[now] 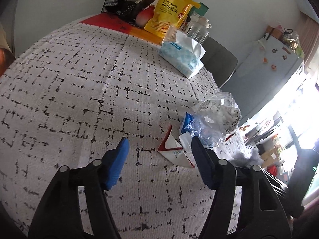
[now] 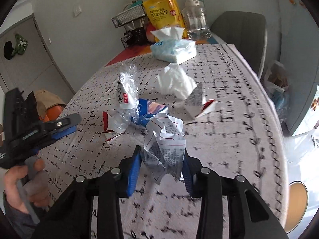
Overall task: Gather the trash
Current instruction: 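Grasp the crumpled paper leaflet with the right gripper while the left gripper grasps a small red-white paper scrap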
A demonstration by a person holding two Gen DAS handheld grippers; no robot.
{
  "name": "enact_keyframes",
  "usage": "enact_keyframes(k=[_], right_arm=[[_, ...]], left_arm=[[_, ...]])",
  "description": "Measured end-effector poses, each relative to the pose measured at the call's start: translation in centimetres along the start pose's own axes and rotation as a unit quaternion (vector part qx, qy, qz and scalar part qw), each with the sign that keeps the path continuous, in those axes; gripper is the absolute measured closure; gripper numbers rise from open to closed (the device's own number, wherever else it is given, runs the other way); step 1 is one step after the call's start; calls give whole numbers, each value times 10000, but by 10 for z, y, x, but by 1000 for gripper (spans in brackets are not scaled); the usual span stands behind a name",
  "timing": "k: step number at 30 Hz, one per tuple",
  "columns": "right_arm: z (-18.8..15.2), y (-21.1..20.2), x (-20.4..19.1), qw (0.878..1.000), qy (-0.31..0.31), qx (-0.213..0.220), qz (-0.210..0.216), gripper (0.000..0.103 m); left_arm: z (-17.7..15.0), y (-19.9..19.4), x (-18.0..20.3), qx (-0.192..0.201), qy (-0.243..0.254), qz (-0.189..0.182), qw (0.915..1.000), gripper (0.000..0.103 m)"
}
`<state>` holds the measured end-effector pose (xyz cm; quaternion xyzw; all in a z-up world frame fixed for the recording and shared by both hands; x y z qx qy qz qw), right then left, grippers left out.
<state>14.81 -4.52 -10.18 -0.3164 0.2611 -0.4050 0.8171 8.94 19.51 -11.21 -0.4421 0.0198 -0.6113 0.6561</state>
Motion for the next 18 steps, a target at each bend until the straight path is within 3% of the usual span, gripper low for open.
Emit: enact_keyframes(k=[6,13,15,16,18], right_arm=[[-7,-32,18,9996,278,99,7,66],[-24,-46,48,9979,561,56,-310,65],[-29,-46,55,9974,618,15,-364,65],[-30,-46,57,9971,641,-8,-399,65],[-33,-45,60,9969,674,-31,-405,65]], left_arm=[[5,18,-2,-15,-122,292,9995,47],[-1,37,-2,-135,-218,305,9992,55],[-3,41,2,-218,-129,299,9992,75],[-4,44,2,-327,-126,266,9990,94],[-6,45,1,-432,-140,246,9987,100]])
Point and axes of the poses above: each gripper's, at about its wrist camera, not at the fingertips, and y roughly the way its jaws point, x to its right, z to its top, the point moved 1 cm from there along y, roughly the way its jaws point, and after that the axes turned 6 degrees about -z, right-handed, at the moved point
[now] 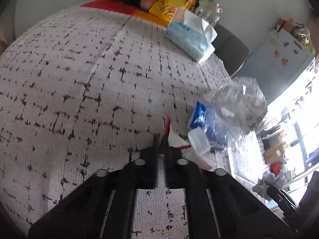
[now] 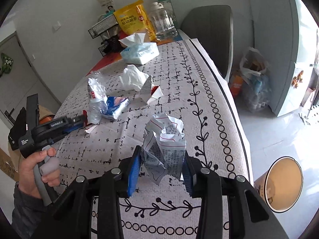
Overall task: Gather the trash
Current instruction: 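Grasp the crumpled paper leaflet with the right gripper while the left gripper grasps a small red-white paper scrap, then carry the leaflet and paper scrap over the trash bin with both grippers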
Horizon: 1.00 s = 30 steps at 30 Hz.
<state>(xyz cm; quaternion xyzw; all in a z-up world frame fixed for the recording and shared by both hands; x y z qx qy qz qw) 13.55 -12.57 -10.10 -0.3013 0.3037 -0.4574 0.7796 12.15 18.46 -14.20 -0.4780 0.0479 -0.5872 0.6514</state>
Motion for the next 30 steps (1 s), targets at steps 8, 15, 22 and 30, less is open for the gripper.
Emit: enact_keyframes(k=[8,15,22,30], right_arm=[[2,5,-12,9999,-116,7,108,65],[-1,2,-20,9997,-94,105,212,65],[-3,-4,-10,9995,38,167,271,65],[4,-19,18,9992,108,337,157,65]], left_arm=[[-5,-44,-7,335,156,-235,9990,101],[-4,-67,-19,406,93,-376,9984,101],[-4,-72,5,474,233,-505,9973,101],[-3,-67,54,520,549,-680,9948,101]])
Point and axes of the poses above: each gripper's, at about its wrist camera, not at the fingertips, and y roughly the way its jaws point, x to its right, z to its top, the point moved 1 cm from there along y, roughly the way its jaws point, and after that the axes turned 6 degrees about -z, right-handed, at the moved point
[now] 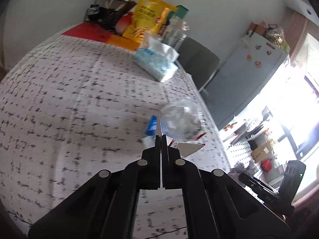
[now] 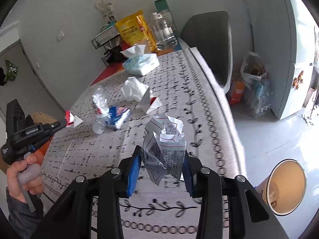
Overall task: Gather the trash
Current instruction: 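Carry the leaflet and paper scrap over the trash bin with both grippers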
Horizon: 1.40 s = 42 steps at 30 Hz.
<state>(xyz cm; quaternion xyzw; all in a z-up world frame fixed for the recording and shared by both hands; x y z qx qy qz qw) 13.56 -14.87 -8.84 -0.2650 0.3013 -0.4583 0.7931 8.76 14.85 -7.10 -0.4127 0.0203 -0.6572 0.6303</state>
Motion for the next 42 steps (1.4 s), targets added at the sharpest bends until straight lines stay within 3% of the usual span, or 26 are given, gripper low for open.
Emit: enact_keyframes(k=[18,29,42], right_arm=[[1,-53,109,9942,720,417,-688,65],[-22,-75,197,9831,1389,554,-1061,65],[-72,-59,305,9611,2271,361,-1528,64]], left_arm=[[-7,78,143,-484,851,-852,9915,101],[-47,149,238,-1105,1445,-1176,9763,101],[-98,234,296,-1855,1762,-1225,9589,101]])
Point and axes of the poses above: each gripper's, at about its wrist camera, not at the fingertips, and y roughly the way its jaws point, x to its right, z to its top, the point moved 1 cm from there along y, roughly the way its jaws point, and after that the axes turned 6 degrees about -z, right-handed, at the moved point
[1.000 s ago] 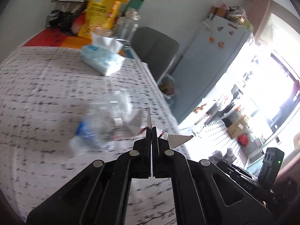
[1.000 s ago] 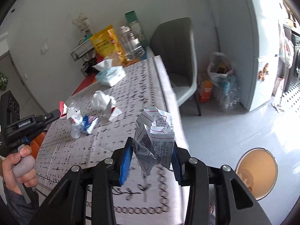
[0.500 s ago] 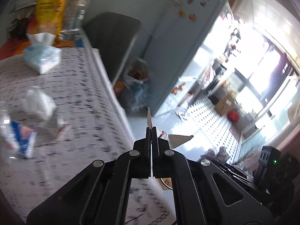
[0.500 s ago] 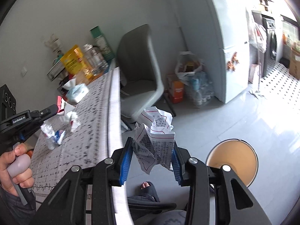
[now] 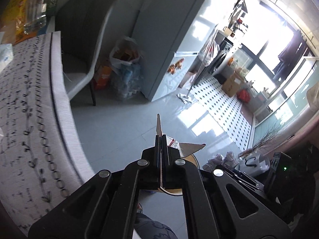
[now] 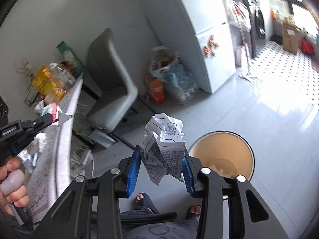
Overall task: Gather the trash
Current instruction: 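Carry the leaflet and paper scrap over the trash bin with both grippers, then open both grippers above the bin to drop the leaflet and scrap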
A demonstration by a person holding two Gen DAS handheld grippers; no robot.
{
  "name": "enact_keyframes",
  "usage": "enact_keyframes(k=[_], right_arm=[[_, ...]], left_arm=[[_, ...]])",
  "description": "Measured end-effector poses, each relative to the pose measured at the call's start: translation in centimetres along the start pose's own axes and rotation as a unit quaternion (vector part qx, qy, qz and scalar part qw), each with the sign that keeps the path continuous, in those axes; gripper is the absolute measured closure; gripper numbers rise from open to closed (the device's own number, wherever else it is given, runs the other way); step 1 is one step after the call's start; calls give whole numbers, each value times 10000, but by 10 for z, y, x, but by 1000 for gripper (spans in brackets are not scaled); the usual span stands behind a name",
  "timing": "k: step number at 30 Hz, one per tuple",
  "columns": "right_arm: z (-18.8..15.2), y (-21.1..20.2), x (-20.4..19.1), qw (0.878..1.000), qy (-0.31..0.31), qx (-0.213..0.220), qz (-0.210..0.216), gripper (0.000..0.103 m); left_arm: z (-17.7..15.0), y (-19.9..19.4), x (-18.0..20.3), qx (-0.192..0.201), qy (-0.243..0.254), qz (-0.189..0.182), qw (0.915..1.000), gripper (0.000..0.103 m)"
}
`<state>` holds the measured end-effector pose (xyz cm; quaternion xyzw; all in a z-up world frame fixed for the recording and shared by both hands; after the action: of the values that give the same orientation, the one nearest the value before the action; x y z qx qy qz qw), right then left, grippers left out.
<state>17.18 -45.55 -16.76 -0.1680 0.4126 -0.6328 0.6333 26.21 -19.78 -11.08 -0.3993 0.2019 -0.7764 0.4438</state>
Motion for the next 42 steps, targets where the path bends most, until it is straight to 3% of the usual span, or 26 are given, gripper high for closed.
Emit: enact_keyframes(k=[2,5,7,13,18,21,22,25,30,33,35,38,42], right_arm=[[0,10,16,9999,133,-16,-93,63],[0,28,35,9992,297,-10,-266,52],[0,42,47,9990,372,-41,-243,35],[-3,36,77,9961,681,142,-534,30],[-14,5,113,9913,990,278,-822,30],[-20,-15,131,9880,1133,377,-978,30],[-21,-20,135,9872,1163,399,-1014,30],[-25,-33,145,9848,1271,450,-1090,29],[-25,-38,138,9869,1184,445,-1006,29],[-23,-38,128,9889,1084,434,-917,29],[-21,-36,116,9907,981,409,-852,29],[-19,-31,98,9931,834,338,-749,29],[-10,-32,61,9961,489,361,-637,19]], left_arm=[[-1,15,7,-113,26,-22,9999,101],[-1,38,16,-293,88,-64,9995,101],[-4,57,24,-476,109,-111,9987,101],[-17,112,60,-983,339,-297,9941,101],[-29,158,93,-1375,533,-455,9880,101],[-35,182,114,-1549,928,-573,9819,101],[-36,189,119,-1554,1040,-600,9805,96],[-37,205,117,-1625,713,-731,9814,34],[-31,183,114,-1466,608,-845,9837,26],[-23,141,110,-1142,730,-663,9886,25],[-20,105,103,-758,790,-532,9926,11],[-17,64,89,-494,930,-287,9940,10],[-8,20,66,-133,735,-142,9971,10]])
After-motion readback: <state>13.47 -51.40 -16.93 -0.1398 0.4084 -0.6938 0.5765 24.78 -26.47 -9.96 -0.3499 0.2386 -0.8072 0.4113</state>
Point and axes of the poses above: each gripper's, at about its wrist camera, not at the fingertips, and y roughly the way its jaws point, x to its right, z to its top, the point moved 1 cm from there along y, roughly the way its jaws point, and after that the axes turned 6 degrees about -z, right-handed, at the moved point
